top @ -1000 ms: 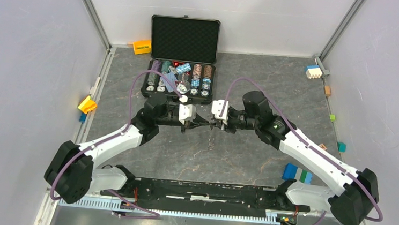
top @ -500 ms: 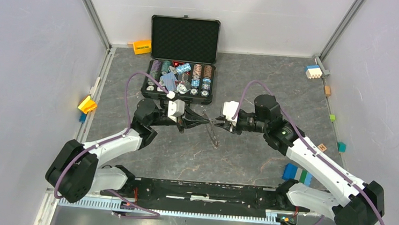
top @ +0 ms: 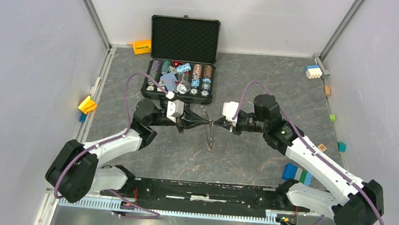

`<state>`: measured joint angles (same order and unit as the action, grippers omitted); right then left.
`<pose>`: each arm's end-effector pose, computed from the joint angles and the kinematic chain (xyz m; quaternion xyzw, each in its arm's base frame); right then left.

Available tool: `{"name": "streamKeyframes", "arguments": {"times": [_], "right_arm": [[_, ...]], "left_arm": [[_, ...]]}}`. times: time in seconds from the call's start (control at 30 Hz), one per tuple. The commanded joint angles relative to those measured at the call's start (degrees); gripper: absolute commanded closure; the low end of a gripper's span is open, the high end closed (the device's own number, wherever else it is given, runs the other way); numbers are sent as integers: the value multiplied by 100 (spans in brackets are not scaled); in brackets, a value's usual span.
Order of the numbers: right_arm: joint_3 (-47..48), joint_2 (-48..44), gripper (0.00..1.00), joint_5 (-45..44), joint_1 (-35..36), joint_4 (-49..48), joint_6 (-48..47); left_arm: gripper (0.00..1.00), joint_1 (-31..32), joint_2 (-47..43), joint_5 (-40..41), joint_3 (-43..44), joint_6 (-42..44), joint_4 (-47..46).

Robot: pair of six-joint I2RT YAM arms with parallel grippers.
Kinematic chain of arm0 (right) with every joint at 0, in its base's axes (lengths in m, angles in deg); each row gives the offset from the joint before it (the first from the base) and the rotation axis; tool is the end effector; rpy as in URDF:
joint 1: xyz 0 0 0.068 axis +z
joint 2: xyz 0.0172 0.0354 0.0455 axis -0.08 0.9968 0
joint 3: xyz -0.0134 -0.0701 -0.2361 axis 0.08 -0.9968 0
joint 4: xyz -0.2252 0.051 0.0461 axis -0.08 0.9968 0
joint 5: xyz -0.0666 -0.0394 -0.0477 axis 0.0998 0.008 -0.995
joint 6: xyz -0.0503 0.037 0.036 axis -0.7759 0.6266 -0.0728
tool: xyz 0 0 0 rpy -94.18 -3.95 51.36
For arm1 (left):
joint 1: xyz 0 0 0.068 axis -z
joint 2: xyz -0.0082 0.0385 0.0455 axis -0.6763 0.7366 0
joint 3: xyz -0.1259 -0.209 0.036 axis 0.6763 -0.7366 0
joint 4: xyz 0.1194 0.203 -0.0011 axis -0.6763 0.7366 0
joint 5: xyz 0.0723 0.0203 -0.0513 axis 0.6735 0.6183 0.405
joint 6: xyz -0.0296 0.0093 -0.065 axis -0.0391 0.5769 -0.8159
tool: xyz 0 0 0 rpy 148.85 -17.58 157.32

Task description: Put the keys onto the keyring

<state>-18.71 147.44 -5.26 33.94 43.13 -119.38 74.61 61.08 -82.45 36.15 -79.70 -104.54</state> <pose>0.1685 0.1812 0.2824 -0.5900 0.5559 0.3134 0.4946 0.1830 -0.1727 0.2650 0.4891 0.4414 -0.4883 0.5722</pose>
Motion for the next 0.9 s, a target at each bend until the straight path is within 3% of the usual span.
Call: {"name": "streamKeyframes", "arguments": {"times": [0.0,0.43,0.87], "right_arm": [[-76,-14,100,104,-3,-270,21],[-263,12,100,-128,58,-475,113],[-206,99,100,-1596,477,-642,205]], "left_arm": [[98,-6,23,200,5,-202,-379],[98,-6,166,714,44,-478,-631],[98,-6,348,1248,97,-507,-459]]}}
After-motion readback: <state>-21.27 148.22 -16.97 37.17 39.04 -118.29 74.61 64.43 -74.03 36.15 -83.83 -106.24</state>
